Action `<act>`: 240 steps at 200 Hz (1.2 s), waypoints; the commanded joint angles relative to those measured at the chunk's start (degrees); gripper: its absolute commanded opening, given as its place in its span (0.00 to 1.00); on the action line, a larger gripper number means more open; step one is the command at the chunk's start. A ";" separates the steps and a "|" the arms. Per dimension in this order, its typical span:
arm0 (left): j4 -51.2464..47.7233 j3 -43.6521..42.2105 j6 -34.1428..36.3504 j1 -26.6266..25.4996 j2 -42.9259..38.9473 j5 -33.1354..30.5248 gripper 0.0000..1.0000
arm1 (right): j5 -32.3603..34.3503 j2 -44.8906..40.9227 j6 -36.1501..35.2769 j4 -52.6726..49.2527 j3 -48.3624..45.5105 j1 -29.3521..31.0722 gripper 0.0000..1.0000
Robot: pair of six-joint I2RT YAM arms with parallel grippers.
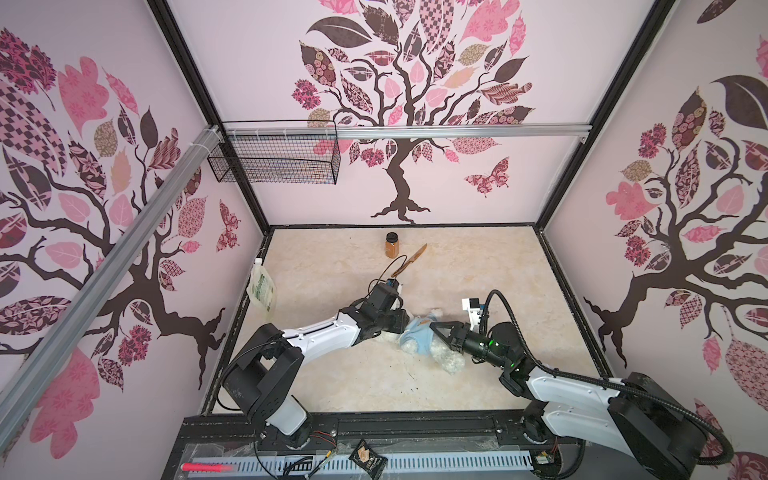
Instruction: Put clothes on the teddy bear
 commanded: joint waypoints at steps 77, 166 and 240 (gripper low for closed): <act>-7.61 -1.10 0.33 0.01 1.88 -0.72 0.43 | 11.50 -14.31 1.69 -21.82 -4.99 -0.04 0.00; -7.55 -0.35 0.53 0.03 0.06 -0.63 0.51 | 15.03 -22.66 -7.75 -43.44 -2.61 -0.02 0.16; -8.53 4.62 -1.15 -0.84 -9.93 -1.41 0.69 | 14.60 -19.36 -36.59 -46.58 10.69 0.00 0.38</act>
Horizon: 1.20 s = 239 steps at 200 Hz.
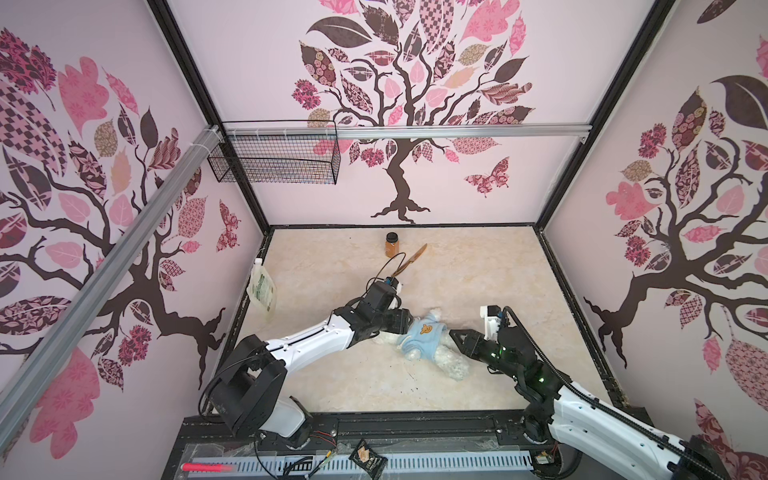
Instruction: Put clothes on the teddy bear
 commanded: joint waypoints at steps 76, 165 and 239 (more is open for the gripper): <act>-4.09 -11.42 -13.83 0.00 -19.70 -9.43 0.75 | -5.70 23.80 -21.27 4.22 8.83 0.43 0.29; 24.69 -21.57 -28.30 2.46 -9.38 13.95 0.80 | -6.68 22.33 -15.28 8.45 1.74 10.01 0.26; 14.24 -11.45 -13.04 9.12 -1.95 6.89 0.74 | -6.55 12.04 -21.49 7.49 4.07 10.50 0.40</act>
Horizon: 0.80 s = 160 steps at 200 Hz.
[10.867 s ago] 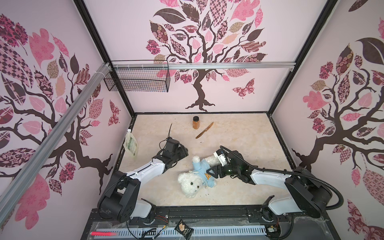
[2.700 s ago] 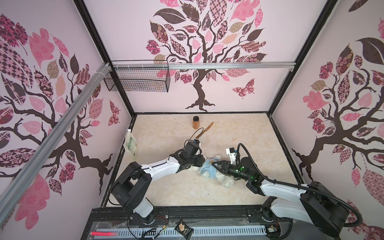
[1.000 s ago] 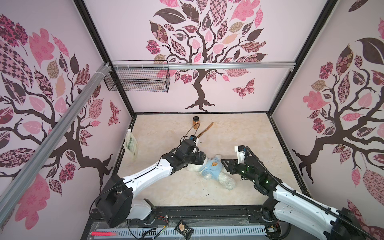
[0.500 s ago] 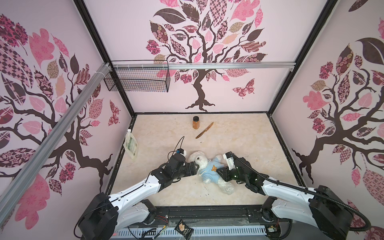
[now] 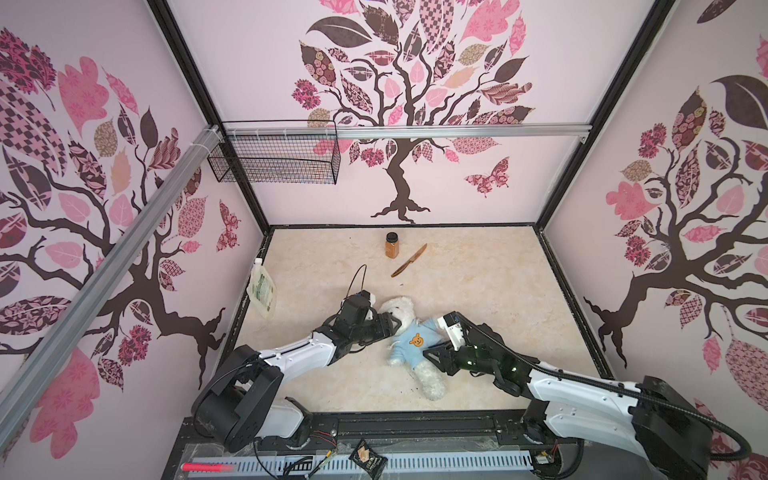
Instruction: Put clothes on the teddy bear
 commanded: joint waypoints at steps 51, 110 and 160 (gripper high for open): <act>-10.67 5.89 11.33 0.71 -5.15 -7.28 0.80 | 5.64 -3.86 -3.22 -4.88 4.31 -10.01 0.44; -15.21 -0.73 4.90 -7.70 -14.55 0.74 0.80 | 0.64 6.07 -2.61 -2.34 4.46 -10.26 0.38; -15.49 -2.28 5.30 -7.40 -9.20 -3.89 0.64 | -1.10 9.41 1.17 1.90 2.62 -5.71 0.33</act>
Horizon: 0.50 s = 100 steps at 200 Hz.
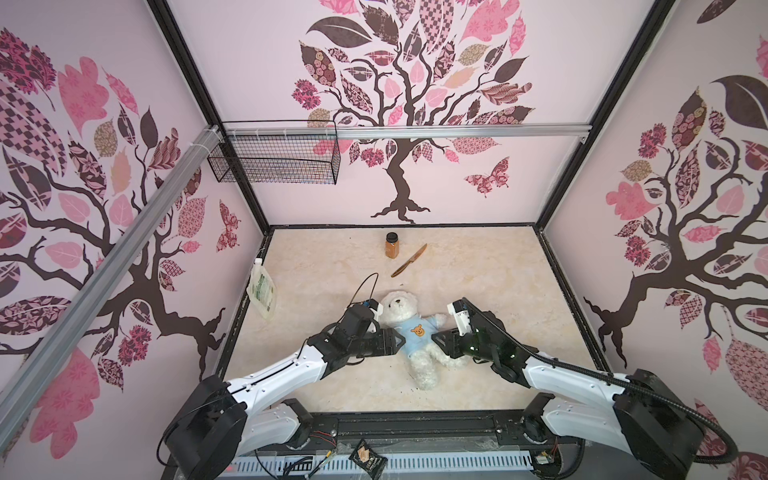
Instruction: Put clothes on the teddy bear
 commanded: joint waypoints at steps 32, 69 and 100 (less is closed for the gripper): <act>0.97 -0.90 2.71 5.65 5.65 -3.90 0.52 | 1.75 -3.48 0.98 -2.62 0.73 3.88 0.39; 1.92 0.02 4.08 7.15 7.10 -2.75 0.51 | 9.52 -10.86 2.63 -5.72 -0.95 2.41 0.54; 2.12 -0.66 3.54 7.10 4.67 -1.77 0.52 | 2.50 -8.98 9.29 -2.07 -1.17 -0.53 0.85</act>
